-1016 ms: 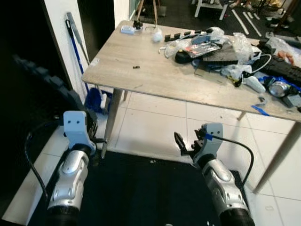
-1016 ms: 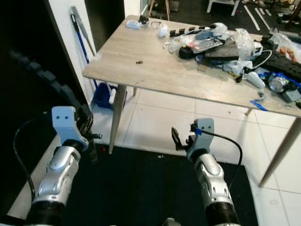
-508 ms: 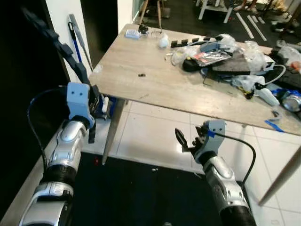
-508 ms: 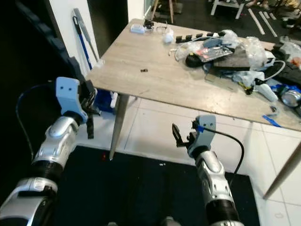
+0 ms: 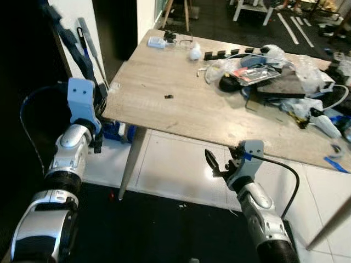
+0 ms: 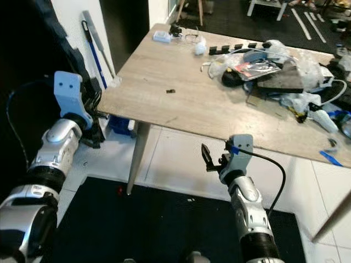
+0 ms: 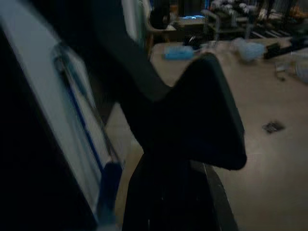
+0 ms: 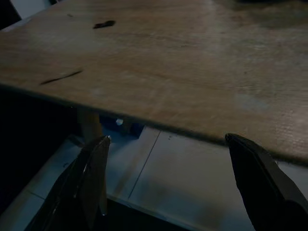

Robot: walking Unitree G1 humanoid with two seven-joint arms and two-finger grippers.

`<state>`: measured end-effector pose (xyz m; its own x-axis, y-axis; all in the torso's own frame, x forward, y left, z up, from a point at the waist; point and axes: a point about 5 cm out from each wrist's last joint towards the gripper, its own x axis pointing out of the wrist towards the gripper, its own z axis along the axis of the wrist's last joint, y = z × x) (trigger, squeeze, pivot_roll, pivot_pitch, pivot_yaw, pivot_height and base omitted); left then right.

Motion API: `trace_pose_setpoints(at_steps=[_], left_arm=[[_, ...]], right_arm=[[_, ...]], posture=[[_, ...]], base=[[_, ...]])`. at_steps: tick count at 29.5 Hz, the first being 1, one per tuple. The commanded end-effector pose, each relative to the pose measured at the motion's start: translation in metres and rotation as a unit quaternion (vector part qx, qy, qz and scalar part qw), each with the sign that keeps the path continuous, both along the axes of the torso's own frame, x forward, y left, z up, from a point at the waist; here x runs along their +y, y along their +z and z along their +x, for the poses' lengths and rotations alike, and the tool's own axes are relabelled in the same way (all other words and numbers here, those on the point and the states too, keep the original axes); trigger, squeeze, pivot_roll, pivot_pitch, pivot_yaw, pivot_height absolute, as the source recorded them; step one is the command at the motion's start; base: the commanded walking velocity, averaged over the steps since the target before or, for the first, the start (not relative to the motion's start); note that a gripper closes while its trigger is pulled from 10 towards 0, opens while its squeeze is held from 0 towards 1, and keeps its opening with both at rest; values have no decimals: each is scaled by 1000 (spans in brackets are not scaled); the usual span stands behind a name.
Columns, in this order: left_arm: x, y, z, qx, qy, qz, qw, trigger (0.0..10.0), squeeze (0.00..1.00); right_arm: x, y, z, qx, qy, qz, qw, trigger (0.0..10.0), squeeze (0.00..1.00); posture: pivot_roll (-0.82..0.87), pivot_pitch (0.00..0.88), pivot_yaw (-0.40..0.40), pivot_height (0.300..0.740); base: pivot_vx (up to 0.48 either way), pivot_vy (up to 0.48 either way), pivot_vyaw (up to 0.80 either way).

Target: Picking trash to rubbish bin

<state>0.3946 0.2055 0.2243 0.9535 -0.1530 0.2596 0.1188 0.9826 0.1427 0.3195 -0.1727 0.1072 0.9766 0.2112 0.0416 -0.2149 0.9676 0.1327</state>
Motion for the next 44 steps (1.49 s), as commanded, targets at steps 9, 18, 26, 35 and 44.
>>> trace_pose_setpoints(at_steps=[9, 18, 26, 35, 44], left_arm=[[-29, 24, 10, -26, -65, 36, 997, 10000, 0], [-45, 36, 14, -38, -97, 40, 994, 10000, 0], [-45, 34, 15, -34, -98, 43, 994, 10000, 0], [-39, 30, 15, -22, -93, 57, 994, 10000, 0], [-35, 13, 18, 65, -104, 132, 984, 10000, 0]], right_arm=[[-8, -2, -6, 4, -17, 8, 1000, 10000, 0], [-11, 18, -9, -56, -36, 9, 998, 10000, 0], [-12, 39, -5, -95, -29, 5, 995, 10000, 0], [0, 41, -6, -94, 19, 2, 995, 10000, 0], [1, 38, -9, -86, 27, 2, 996, 10000, 0]], posture=[[-7, 102, -27, 740], [-12, 98, -21, 740], [-12, 105, -23, 740], [-13, 107, -23, 740], [-11, 121, -25, 740]], base=[[345, 0, -518], [344, 0, -143], [344, 0, 0], [341, 0, 0], [112, 0, 0]])
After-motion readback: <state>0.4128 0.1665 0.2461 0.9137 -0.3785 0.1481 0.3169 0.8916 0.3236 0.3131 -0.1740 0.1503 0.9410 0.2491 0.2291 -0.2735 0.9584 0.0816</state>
